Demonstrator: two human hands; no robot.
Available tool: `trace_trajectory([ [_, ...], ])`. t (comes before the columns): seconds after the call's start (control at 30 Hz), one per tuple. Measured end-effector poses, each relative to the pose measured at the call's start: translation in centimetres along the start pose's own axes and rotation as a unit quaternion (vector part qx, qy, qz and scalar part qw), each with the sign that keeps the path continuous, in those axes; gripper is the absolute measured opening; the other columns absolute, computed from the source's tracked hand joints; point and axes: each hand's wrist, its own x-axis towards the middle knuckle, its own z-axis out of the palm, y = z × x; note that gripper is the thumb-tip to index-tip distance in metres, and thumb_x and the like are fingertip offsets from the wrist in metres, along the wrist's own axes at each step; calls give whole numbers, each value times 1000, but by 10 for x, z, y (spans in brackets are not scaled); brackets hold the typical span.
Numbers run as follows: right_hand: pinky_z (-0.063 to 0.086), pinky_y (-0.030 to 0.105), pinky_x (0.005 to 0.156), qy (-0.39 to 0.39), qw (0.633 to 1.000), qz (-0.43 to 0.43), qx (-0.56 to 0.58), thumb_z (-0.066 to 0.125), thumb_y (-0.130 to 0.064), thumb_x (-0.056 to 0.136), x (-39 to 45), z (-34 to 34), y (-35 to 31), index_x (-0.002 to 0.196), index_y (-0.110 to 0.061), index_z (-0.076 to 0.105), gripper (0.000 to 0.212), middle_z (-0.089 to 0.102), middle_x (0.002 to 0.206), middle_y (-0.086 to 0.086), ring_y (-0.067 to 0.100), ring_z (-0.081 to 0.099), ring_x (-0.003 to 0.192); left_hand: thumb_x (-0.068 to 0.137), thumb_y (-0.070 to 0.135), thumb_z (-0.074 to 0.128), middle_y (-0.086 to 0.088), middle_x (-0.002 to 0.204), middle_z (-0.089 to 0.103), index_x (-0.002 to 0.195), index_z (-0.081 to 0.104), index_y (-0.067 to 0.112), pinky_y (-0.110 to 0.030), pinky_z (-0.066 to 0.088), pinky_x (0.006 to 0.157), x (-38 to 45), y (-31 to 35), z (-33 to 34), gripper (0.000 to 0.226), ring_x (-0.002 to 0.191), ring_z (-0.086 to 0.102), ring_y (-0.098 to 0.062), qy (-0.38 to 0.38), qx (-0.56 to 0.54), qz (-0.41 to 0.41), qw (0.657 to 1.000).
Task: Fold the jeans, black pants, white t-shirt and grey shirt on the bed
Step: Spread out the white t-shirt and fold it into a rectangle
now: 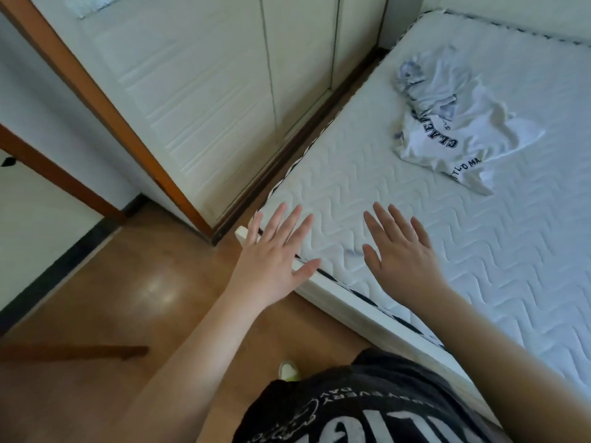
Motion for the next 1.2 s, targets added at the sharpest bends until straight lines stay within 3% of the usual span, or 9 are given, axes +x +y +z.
trace_trajectory([
  [0.13, -8, 37, 120, 8, 996, 86, 1, 17, -47, 100, 15, -4, 29, 156, -27, 7, 61, -4, 164, -7, 14, -7, 150, 92, 72, 0, 3, 164, -1, 155, 1, 28, -49, -4, 120, 68, -4, -5, 77, 150, -12, -17, 5, -1, 74, 997],
  [0.43, -8, 37, 120, 28, 976, 212, 30, 17, -48, 100, 72, -8, 123, 156, -25, 6, 62, -5, 164, -8, 15, -7, 150, 89, 73, 12, 4, 164, -5, 155, -5, 28, -46, -5, 120, 218, 34, -7, 81, 149, -14, -17, 3, 28, 222, 975],
  [0.73, -8, 37, 119, 16, 975, 220, 32, 17, -48, 99, 166, -16, 200, 156, -25, 6, 63, -2, 164, -5, 17, -5, 151, 92, 69, 13, 3, 164, 1, 155, 2, 26, -44, -2, 120, 347, 48, -4, 78, 150, -7, -18, -7, 23, 235, 972],
  [0.9, -6, 38, 119, 6, 968, 252, 25, 20, -49, 99, 215, 0, 241, 156, -25, 8, 63, -1, 164, -5, 17, -2, 151, 94, 63, 19, 0, 162, 15, 155, 16, 23, -44, 3, 120, 428, 58, 19, 73, 151, 6, -21, -16, 10, 263, 965],
  [1.07, -4, 39, 121, -28, 959, 280, 44, 18, -62, 96, 271, 44, 288, 156, -25, 1, 73, -6, 164, -6, 15, -7, 150, 95, 56, 25, -4, 161, 21, 155, 21, 20, -47, 9, 120, 521, 66, 73, 70, 150, 11, -24, -40, 3, 281, 959],
  [1.2, -1, 39, 121, -48, 948, 308, 57, 25, -59, 97, 321, 100, 337, 156, -24, -3, 74, -6, 164, -5, 15, -6, 150, 96, 49, 43, -5, 161, 21, 155, 22, 19, -47, 11, 120, 576, 69, 147, 69, 150, 12, -24, -58, 6, 290, 955],
])
